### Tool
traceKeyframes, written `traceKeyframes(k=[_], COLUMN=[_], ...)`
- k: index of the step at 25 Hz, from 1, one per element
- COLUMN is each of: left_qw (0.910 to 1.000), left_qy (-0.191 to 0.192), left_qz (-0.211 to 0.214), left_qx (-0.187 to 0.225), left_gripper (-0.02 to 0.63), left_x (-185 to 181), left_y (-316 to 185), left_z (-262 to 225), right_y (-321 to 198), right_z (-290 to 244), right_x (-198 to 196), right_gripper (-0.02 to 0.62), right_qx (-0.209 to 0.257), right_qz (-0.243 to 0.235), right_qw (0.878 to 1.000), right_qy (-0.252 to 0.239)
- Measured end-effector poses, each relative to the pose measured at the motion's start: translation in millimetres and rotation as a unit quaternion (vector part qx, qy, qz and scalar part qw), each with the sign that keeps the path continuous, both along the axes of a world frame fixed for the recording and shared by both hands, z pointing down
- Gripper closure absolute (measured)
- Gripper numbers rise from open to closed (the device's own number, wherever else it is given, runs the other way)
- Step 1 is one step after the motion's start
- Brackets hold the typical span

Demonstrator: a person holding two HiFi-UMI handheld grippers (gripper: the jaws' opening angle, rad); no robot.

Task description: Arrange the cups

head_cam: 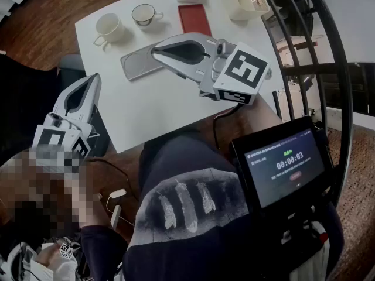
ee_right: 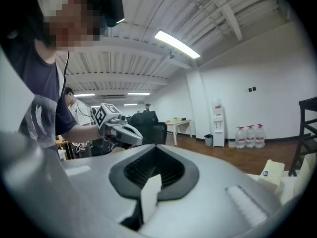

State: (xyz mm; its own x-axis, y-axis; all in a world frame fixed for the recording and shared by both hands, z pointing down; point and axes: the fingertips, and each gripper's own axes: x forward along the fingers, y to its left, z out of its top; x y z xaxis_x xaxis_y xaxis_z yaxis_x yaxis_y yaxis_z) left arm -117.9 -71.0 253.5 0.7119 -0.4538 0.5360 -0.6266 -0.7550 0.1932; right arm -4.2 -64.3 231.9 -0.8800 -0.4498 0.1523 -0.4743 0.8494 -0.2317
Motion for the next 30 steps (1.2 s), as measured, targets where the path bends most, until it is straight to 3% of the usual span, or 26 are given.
traceKeyframes(k=[3, 7, 11, 13, 16, 17, 18, 19, 23, 30], left_qw=[0.9998, 0.9956, 0.9805, 0.9739, 0.9735, 0.9739, 0.9741, 0.9743, 0.9738, 0.9644], left_qy=[-0.019, -0.091, -0.192, -0.223, -0.225, -0.224, -0.224, -0.223, -0.222, -0.248], left_qz=[0.007, 0.011, 0.002, 0.015, 0.031, 0.029, 0.029, 0.031, 0.049, 0.084], left_qx=[0.001, 0.019, 0.04, 0.037, 0.025, 0.022, 0.017, 0.014, 0.003, -0.037], left_gripper=[0.591, 0.591, 0.589, 0.589, 0.588, 0.556, 0.446, 0.425, 0.402, 0.402], left_x=[-2.0, -23.4, -61.8, -73.4, -80.1, -81.7, -82.0, -80.6, -72.2, -67.3], left_y=[-13.1, -17.9, -19.8, -14.1, -10.0, -11.3, -12.9, -13.8, -15.9, -18.7], left_z=[14.0, 29.7, 38.3, 45.2, 51.3, 53.4, 56.4, 60.0, 85.0, 139.7], right_y=[-5.2, -2.6, 1.0, 6.1, 9.3, 9.2, 8.8, 8.6, 7.0, 8.0], right_z=[6.2, 6.8, 4.4, 4.8, 0.2, -0.9, -1.0, -0.1, 5.8, 12.3], right_x=[3.8, 4.3, 0.3, 0.6, -2.7, -3.6, -3.9, -3.4, 1.6, 4.0], right_gripper=[0.591, 0.591, 0.591, 0.591, 0.591, 0.591, 0.591, 0.591, 0.591, 0.591], right_qx=[-0.004, -0.012, -0.001, -0.003, -0.007, -0.008, -0.009, -0.008, -0.005, -0.007], right_qz=[0.001, 0.003, -0.015, -0.028, -0.051, -0.055, -0.057, -0.057, -0.057, -0.057], right_qw=[1.0, 1.0, 1.0, 0.999, 0.998, 0.998, 0.998, 0.998, 0.997, 0.996], right_qy=[0.019, 0.01, 0.011, 0.017, 0.02, 0.019, 0.02, 0.024, 0.049, 0.073])
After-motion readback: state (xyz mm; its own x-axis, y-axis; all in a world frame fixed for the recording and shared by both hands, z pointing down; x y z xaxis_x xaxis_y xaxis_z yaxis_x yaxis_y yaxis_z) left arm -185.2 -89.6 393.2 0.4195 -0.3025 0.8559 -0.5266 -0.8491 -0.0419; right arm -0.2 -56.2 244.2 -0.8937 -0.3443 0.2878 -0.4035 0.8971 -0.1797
